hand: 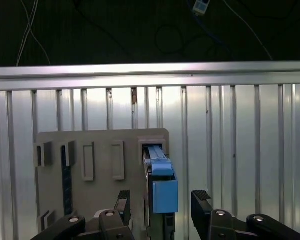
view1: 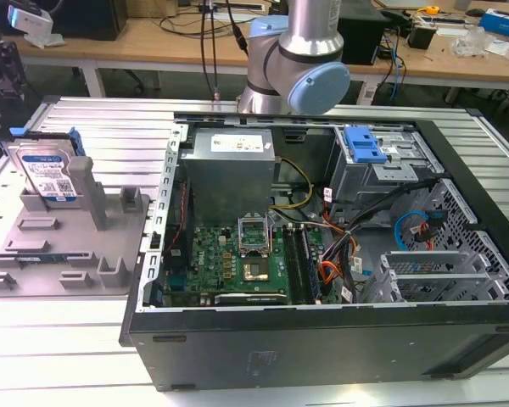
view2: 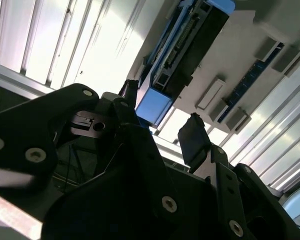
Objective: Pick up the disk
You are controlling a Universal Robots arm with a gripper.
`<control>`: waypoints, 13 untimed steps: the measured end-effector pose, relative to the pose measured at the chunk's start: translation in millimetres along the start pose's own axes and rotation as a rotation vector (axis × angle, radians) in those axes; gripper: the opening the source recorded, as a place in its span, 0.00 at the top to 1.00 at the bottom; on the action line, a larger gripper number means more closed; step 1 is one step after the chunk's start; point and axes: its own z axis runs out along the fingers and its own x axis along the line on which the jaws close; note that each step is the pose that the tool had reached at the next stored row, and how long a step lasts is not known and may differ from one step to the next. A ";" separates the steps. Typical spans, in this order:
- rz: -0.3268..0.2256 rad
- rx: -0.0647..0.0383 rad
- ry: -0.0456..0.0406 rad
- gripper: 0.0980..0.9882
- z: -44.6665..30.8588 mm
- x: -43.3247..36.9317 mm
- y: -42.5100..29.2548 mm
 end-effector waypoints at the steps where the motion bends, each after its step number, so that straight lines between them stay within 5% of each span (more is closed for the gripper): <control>1: 0.000 0.000 0.0005 0.44 1.7 0.0 0.1; 13: 0.000 0.000 0.0048 0.44 19.1 0.0 0.5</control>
